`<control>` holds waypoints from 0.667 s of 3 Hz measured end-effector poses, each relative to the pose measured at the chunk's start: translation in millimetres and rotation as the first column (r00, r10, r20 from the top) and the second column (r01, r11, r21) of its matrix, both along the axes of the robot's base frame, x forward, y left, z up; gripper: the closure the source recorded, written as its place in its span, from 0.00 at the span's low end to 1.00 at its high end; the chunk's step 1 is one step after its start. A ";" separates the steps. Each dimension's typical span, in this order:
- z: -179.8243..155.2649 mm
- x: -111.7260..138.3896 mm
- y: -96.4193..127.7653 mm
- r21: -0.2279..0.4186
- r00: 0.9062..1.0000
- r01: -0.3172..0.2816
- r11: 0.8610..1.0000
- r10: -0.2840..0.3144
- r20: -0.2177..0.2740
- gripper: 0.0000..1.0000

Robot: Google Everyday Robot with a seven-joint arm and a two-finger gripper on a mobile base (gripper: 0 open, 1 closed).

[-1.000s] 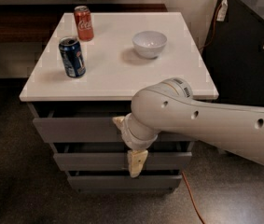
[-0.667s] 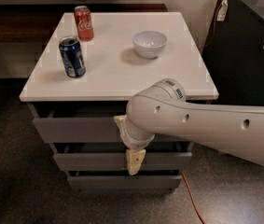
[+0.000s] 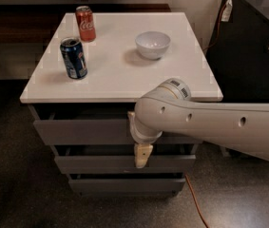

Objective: Place pepsi can into top drawer

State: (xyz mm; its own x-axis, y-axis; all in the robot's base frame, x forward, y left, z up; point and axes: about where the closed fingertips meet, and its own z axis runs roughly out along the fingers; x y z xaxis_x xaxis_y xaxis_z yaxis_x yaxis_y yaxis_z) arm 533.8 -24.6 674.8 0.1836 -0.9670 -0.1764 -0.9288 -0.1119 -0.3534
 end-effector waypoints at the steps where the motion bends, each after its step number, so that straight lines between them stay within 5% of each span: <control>1: -5.0 17.1 -10.6 0.016 0.999 0.046 0.999 -0.046 0.016 0.00; 2: -10.9 26.4 -15.7 0.039 0.997 0.069 0.997 -0.070 0.020 0.15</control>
Offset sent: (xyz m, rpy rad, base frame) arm 0.0391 -0.0230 -0.0198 0.0717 -0.0248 -0.1023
